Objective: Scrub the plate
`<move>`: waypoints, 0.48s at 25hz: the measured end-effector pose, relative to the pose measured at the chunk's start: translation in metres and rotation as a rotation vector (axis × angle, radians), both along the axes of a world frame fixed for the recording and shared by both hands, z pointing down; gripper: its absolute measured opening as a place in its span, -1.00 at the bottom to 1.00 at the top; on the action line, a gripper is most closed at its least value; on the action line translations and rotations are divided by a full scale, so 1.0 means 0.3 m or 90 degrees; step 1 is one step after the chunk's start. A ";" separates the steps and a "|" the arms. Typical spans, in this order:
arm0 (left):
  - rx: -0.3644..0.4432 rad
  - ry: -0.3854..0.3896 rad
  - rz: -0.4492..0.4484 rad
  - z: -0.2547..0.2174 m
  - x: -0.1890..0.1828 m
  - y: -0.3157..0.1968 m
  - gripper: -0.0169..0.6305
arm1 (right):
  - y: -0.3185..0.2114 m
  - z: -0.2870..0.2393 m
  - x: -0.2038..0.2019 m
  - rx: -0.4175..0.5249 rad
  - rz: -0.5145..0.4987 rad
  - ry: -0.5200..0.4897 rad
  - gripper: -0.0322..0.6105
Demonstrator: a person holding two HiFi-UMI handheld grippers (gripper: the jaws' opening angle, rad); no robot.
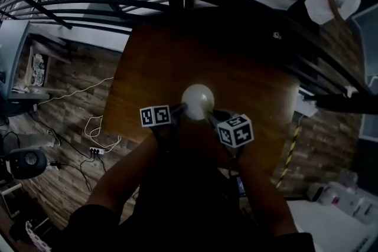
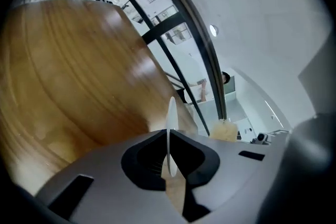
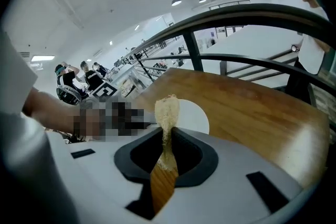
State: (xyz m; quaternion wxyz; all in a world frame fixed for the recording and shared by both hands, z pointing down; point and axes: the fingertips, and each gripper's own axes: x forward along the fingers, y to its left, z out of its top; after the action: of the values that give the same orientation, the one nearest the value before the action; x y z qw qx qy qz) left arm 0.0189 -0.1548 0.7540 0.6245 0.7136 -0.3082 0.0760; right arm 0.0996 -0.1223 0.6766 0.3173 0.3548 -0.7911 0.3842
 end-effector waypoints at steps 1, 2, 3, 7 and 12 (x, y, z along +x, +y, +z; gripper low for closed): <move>-0.008 0.000 -0.004 0.021 -0.006 -0.001 -0.88 | 0.007 0.013 -0.008 -0.009 0.000 -0.001 -0.73; -0.015 0.001 -0.007 0.038 -0.015 -0.002 -0.88 | 0.014 0.024 -0.019 -0.018 -0.001 -0.001 -0.74; -0.020 0.001 -0.010 0.052 -0.026 -0.005 -0.88 | 0.019 0.032 -0.033 -0.024 -0.002 0.000 -0.73; -0.028 -0.010 -0.011 0.101 -0.059 -0.020 -0.88 | 0.023 0.056 -0.066 -0.035 -0.004 0.003 -0.74; -0.042 -0.036 0.003 0.153 -0.037 -0.009 -0.88 | 0.038 0.060 -0.041 -0.042 -0.005 0.002 -0.73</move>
State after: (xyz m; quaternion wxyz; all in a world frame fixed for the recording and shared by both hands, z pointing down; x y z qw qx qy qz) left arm 0.0077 -0.1575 0.8000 0.6384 0.6911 -0.3213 0.1078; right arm 0.0874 -0.1108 0.6946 0.3315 0.3417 -0.7788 0.4084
